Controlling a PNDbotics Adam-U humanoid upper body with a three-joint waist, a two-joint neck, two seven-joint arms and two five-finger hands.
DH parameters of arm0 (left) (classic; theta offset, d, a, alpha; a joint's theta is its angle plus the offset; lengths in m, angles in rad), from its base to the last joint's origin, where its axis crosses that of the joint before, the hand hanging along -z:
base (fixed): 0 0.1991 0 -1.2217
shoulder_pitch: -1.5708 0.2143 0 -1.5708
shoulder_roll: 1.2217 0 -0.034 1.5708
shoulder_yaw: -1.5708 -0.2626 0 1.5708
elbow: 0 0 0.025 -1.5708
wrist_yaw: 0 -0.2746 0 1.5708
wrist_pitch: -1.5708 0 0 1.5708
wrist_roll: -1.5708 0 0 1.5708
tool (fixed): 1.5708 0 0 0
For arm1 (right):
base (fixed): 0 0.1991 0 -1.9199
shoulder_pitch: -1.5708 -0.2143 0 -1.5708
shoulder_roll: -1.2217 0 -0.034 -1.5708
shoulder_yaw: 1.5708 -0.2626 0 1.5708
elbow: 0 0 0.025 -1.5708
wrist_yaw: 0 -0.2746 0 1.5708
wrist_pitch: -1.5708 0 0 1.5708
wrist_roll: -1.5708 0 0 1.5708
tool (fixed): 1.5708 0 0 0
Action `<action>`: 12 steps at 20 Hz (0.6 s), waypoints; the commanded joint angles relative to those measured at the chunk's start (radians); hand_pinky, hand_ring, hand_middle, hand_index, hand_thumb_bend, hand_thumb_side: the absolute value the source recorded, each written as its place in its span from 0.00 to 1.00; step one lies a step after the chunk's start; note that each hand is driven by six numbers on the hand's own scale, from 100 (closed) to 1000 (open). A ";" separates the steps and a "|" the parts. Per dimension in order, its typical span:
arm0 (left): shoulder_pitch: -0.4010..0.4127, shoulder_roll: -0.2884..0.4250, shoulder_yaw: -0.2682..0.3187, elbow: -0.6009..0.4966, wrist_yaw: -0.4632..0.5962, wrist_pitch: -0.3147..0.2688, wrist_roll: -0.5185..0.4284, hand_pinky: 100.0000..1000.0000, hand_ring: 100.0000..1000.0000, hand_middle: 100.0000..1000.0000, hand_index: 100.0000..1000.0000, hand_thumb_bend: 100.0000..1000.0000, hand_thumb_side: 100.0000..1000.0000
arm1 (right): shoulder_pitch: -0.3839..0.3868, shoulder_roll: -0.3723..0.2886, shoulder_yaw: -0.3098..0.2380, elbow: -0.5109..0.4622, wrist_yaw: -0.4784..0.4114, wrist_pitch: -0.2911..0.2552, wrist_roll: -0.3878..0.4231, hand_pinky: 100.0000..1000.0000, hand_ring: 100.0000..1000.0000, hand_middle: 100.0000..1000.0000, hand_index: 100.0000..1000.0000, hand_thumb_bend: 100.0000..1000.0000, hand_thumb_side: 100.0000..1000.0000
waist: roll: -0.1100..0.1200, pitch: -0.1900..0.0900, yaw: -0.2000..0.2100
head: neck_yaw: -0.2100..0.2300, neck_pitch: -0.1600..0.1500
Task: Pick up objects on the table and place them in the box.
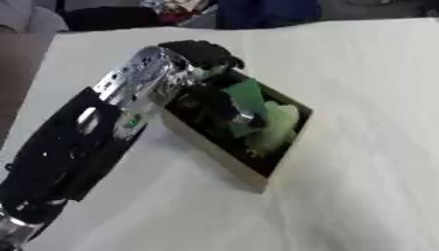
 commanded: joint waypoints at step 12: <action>-0.010 0.028 0.160 -0.310 0.119 0.082 0.109 0.81 0.89 0.76 0.97 0.48 0.95 | -0.007 0.000 -0.008 -0.031 -0.004 0.004 -0.013 1.00 0.95 0.79 0.83 0.00 0.87 | -0.011 -0.032 0.014 | -0.007 0.004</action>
